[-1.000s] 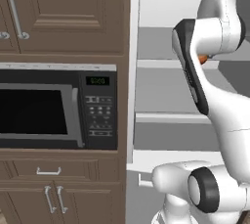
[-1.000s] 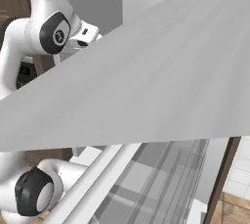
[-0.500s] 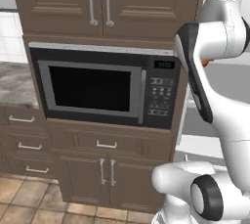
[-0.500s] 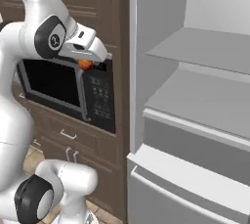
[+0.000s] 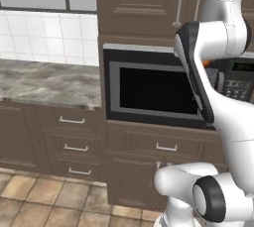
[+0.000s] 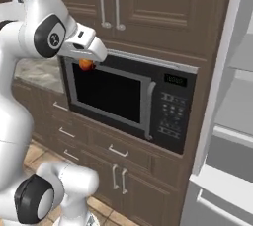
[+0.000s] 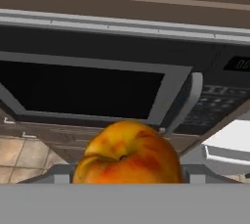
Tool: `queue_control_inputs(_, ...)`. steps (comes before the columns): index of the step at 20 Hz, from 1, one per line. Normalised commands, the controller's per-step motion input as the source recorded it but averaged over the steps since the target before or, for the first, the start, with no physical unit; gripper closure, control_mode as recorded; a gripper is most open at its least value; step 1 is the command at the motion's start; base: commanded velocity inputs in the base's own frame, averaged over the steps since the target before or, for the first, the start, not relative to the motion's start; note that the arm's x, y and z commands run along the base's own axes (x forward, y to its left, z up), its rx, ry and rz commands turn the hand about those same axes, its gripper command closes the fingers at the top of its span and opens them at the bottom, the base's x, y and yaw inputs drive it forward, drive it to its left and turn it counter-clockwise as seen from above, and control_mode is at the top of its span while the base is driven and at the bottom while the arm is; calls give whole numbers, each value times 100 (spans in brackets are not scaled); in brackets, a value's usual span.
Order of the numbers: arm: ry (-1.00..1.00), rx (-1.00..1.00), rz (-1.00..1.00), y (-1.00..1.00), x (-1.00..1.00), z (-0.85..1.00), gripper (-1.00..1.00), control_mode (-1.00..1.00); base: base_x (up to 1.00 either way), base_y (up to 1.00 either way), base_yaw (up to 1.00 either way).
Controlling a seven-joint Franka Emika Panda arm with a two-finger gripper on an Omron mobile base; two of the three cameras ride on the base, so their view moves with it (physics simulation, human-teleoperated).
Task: Pick the peach and apple from the fridge and place them inside the tupperware on the counter.
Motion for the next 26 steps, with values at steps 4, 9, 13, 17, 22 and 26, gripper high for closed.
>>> queue_control_inputs(4,0,0,0,0,0,0,100,100,0,100,11)
queue_control_inputs(9,0,0,0,0,0,0,100,100,0,100,9)
queue_control_inputs(13,0,0,0,0,0,0,100,100,4,100,7)
queue_control_inputs(17,0,0,0,0,0,0,100,100,7,100,6)
queue_control_inputs(22,0,0,0,0,0,0,100,100,35,100,2)
queue_control_inputs(26,0,0,0,0,0,0,100,100,74,100,0)
